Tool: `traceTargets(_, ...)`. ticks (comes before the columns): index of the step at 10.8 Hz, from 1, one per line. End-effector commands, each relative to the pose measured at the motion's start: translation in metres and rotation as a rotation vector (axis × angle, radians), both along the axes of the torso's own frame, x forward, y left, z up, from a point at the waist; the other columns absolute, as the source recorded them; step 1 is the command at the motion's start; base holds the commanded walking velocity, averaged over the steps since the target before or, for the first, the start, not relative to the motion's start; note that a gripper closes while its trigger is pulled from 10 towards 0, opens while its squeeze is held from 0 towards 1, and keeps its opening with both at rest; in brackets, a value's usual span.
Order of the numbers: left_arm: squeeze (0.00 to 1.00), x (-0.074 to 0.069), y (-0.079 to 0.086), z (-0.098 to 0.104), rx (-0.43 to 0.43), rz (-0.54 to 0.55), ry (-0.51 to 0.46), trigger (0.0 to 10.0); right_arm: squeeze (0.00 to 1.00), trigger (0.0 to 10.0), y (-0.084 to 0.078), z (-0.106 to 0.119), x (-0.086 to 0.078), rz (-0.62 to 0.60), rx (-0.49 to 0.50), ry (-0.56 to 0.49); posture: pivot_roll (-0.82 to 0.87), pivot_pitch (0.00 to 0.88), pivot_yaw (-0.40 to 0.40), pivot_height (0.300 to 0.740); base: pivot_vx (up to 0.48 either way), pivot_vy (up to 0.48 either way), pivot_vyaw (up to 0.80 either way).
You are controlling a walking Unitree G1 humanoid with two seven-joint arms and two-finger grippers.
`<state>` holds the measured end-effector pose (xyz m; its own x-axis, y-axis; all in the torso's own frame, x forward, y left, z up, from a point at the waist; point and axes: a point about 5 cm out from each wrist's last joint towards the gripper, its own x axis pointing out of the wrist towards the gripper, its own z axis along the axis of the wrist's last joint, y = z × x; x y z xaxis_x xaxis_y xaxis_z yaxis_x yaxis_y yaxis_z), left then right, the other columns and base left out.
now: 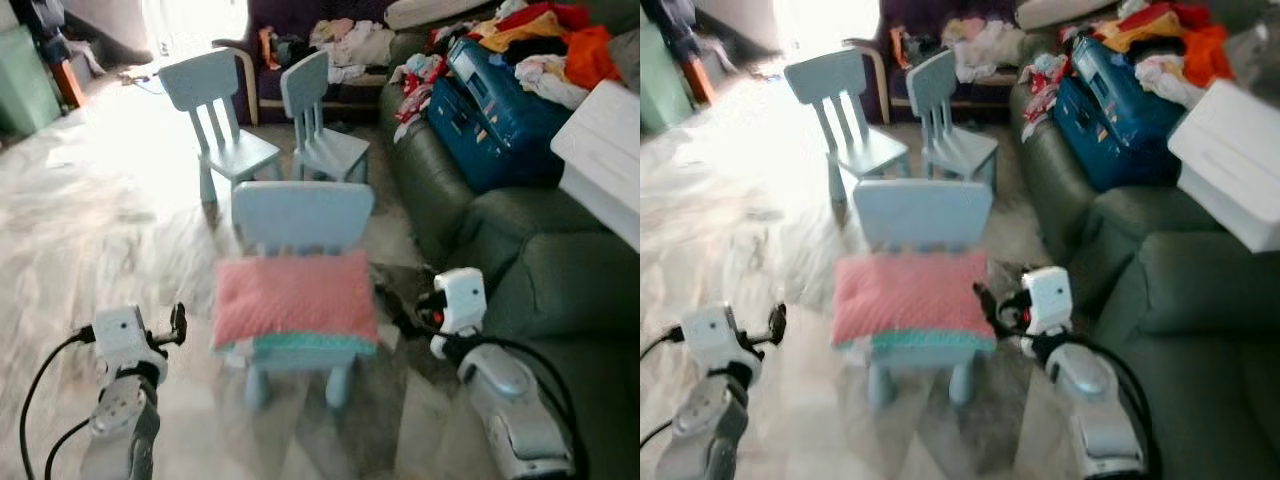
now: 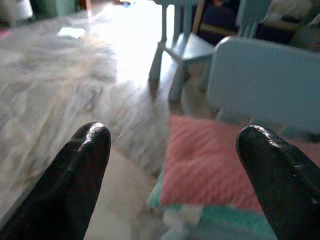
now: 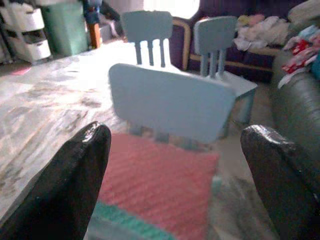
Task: Move the pillow to the sofa
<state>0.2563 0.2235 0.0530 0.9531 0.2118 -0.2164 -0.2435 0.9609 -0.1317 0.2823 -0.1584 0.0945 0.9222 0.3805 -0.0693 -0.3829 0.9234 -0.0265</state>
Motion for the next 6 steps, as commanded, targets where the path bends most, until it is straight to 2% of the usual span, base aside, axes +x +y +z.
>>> traceTargets(1,0.00,0.0024,-0.0070,0.0012,-0.004,-0.024,-0.004,10.0,0.00,10.0,-0.0069,0.0005,-0.0005,-0.021,-0.001,-0.001,-0.13,0.000,-0.030,0.740,0.398,0.000,0.00)
traceTargets(4,0.00,0.0026,-0.0074,0.0002,-0.006,-0.027,-0.002,10.0,0.00,10.0,-0.0063,-0.0015,-0.0016,-0.021,0.000,0.004,-0.13,0.000,-0.032,0.740,0.391,0.000,0.00)
traceTargets(6,0.00,0.0008,-0.0065,-0.0032,0.021,-0.005,0.028,10.0,0.00,10.0,-0.0057,-0.0024,-0.0020,-0.021,0.003,0.005,-0.12,0.000,-0.031,0.740,0.000,0.000,0.00)
